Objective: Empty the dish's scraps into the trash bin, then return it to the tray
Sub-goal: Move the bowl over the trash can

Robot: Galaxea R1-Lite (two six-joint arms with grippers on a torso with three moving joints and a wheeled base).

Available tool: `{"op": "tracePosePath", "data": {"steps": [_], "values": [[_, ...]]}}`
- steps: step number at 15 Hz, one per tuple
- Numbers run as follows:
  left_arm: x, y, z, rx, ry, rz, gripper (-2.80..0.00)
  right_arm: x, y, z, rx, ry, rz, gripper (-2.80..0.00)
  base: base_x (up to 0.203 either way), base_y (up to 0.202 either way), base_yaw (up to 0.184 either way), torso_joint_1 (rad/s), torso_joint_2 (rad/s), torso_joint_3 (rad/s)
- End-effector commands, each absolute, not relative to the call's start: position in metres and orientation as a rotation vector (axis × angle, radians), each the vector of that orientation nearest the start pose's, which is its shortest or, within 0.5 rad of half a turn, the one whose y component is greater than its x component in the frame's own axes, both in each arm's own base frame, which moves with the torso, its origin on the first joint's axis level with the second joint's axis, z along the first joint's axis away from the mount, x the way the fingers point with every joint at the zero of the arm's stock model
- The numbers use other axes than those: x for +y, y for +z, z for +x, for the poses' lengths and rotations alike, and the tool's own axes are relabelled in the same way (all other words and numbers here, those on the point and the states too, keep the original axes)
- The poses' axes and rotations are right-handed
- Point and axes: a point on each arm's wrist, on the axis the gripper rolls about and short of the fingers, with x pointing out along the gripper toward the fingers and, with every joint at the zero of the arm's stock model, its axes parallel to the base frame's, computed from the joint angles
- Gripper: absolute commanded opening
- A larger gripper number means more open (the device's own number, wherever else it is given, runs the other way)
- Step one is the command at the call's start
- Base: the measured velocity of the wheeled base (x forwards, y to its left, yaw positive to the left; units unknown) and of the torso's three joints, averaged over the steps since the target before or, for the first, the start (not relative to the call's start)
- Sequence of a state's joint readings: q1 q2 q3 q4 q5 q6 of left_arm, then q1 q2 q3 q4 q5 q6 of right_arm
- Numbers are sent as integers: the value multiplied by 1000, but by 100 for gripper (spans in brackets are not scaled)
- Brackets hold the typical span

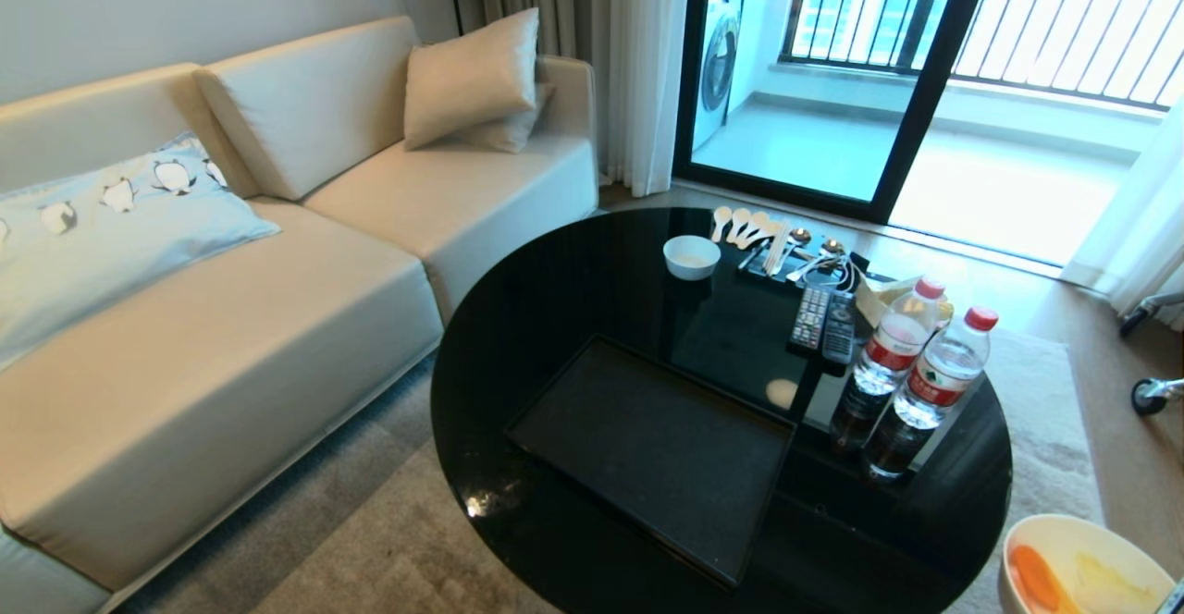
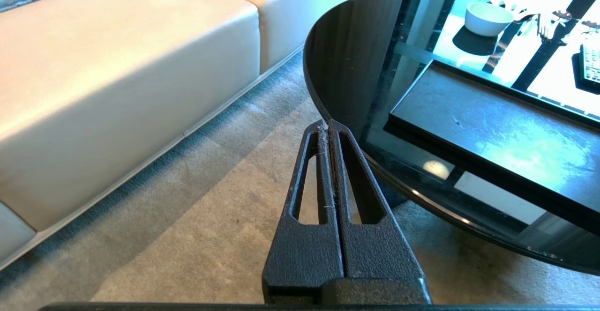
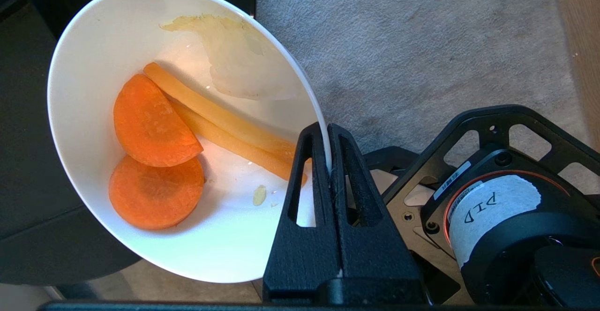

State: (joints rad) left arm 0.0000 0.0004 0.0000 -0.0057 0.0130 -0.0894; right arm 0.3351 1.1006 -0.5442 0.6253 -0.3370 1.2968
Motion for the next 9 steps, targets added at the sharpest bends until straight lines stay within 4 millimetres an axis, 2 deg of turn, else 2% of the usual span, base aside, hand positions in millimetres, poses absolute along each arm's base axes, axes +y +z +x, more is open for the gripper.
{"op": "tracePosePath", "data": {"steps": [1, 9], "values": [[0, 76, -23, -7, 14, -91, -280, 23, 148, 88, 902, -691, 777, -280, 0, 0, 0, 0, 0, 0], [0, 76, -23, -7, 14, -91, -280, 23, 149, 87, 915, -678, 780, -280, 0, 0, 0, 0, 0, 0]]}}
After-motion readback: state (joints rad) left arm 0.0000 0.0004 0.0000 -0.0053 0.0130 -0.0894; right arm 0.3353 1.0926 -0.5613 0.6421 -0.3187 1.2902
